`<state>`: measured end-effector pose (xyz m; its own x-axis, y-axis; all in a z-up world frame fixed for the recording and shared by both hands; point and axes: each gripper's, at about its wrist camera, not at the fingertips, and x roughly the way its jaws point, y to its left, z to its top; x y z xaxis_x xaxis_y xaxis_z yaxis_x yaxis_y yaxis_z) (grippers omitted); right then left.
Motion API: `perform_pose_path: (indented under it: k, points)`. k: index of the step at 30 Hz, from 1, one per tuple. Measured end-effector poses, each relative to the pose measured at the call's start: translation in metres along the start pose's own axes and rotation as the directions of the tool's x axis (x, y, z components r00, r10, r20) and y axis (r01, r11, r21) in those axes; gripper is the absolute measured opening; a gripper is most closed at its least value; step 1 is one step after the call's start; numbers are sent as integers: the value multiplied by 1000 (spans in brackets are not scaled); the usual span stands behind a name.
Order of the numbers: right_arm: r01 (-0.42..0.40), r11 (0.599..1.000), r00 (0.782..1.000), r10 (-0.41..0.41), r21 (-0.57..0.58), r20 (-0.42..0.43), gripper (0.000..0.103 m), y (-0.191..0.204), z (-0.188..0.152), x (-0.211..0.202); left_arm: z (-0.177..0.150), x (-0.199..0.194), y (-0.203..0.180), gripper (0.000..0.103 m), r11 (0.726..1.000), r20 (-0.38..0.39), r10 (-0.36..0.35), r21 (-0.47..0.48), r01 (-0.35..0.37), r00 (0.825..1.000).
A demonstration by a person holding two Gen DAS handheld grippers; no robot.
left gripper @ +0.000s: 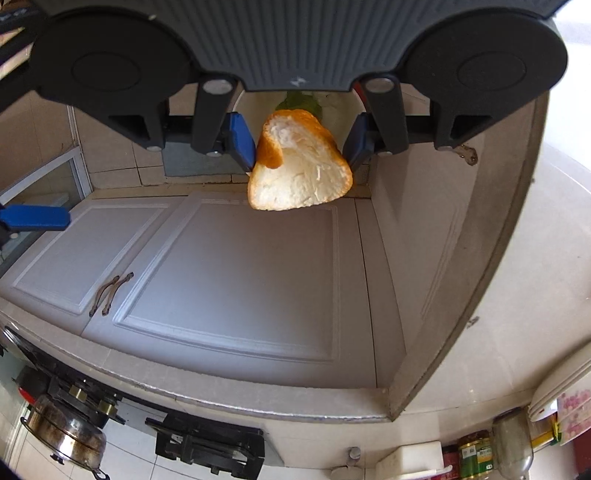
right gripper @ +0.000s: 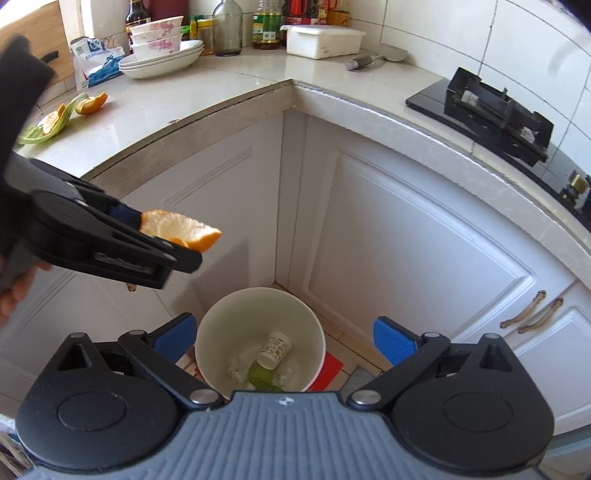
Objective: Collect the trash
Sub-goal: 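Open the right tool to drop the bag while the left tool releases the peel, then move both tools back to the bread crust and cabbage leaf on the counter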
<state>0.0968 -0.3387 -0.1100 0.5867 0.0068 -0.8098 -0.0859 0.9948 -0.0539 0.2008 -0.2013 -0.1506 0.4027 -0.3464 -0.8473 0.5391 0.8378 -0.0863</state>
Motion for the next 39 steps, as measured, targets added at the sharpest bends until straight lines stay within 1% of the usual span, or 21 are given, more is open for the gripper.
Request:
perform_pose_path:
  k: [4, 5, 6, 7, 8, 9, 13, 21, 26, 30, 35, 39]
  points:
    - [31, 999, 999, -31, 18, 14, 103, -5, -5, -14, 3, 18, -7, 55, 1000, -19, 6, 14, -6, 1000]
    - [37, 999, 999, -38, 23, 15, 103, -6, -6, -17, 4, 22, -8, 59, 1000, -27, 5, 19, -4, 1000]
    - [43, 999, 999, -44, 29, 18, 103, -8, -7, -20, 5, 26, -9, 69, 1000, -30, 6, 26, -5, 1000]
    - [50, 998, 998, -51, 34, 21, 103, -10, -9, -23, 5, 28, -10, 74, 999, -29, 12, 30, -11, 1000]
    - [57, 998, 998, -58, 38, 21, 103, -11, -10, -25, 6, 28, -10, 83, 999, -22, 16, 32, -16, 1000]
    - [63, 997, 998, -64, 44, 23, 103, -12, -12, -28, 7, 28, -11, 86, 999, -13, 16, 34, -16, 1000]
    - [64, 996, 997, -66, 68, 26, 103, -18, -17, -34, 13, 26, -13, 86, 999, 6, 21, 26, -22, 1000]
    - [60, 996, 997, -62, 59, 42, 103, -19, -14, -36, 18, 0, -11, 87, 1000, 60, 18, 21, -19, 998]
    - [70, 997, 996, -72, 35, 59, 103, -12, -8, -38, 19, -20, -8, 87, 1000, 93, 17, 18, -19, 995]
    - [62, 998, 996, -63, 10, 61, 103, -4, -4, -38, 14, -39, -5, 87, 1000, 120, 21, 20, -23, 993]
    - [30, 999, 997, -29, -16, 66, 103, 7, 1, -41, 6, -64, 1, 87, 999, 154, 30, 13, -33, 988]
    - [25, 999, 997, -22, -43, 75, 103, 21, 3, -44, -2, -88, 10, 87, 999, 193, 50, -2, -51, 980]
